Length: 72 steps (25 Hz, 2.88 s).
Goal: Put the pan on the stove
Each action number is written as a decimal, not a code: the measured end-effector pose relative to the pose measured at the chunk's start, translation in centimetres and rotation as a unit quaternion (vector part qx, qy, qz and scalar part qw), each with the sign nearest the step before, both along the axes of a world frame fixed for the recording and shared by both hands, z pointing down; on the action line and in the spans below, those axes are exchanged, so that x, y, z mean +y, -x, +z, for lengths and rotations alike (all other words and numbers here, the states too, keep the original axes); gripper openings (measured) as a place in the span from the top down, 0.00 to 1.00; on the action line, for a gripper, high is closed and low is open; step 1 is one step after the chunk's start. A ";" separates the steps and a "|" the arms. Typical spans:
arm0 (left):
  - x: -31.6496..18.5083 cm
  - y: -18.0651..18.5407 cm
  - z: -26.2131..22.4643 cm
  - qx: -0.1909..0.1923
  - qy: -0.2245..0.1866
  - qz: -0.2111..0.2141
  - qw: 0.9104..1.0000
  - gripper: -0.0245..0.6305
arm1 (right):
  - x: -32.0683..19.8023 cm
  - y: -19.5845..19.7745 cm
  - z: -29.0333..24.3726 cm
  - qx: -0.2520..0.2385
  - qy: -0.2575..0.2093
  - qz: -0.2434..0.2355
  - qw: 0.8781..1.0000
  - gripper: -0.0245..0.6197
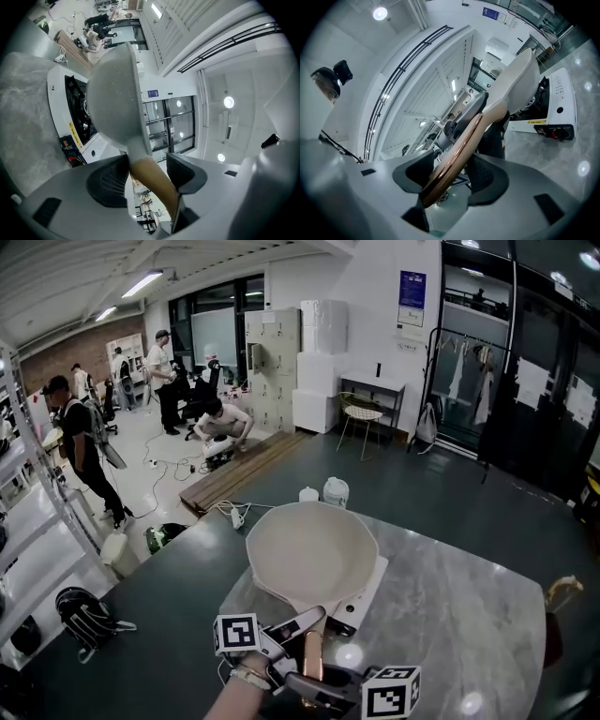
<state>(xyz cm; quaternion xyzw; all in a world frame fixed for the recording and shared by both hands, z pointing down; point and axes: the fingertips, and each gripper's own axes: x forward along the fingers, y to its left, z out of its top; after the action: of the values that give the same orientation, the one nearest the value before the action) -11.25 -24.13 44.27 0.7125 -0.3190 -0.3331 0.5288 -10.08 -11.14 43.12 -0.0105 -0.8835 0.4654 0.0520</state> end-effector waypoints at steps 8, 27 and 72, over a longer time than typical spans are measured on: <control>-1.7 1.7 1.0 0.008 0.016 0.037 0.999 0.57 | -1.8 2.6 0.4 0.007 0.014 0.040 0.999 0.61; -4.6 5.9 4.1 -0.007 0.049 0.149 0.988 0.57 | -5.0 9.2 2.1 0.036 0.039 0.135 0.989 0.61; -5.1 6.6 7.8 -0.097 0.026 0.240 0.966 0.49 | -5.9 10.9 7.9 0.087 0.058 0.224 0.969 0.64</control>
<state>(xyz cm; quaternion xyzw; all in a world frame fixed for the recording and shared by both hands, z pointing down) -17.88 -29.25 52.07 0.7832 -0.1969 -0.1172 0.5780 -21.03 -17.06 51.04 0.2254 -0.8271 0.5144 0.0218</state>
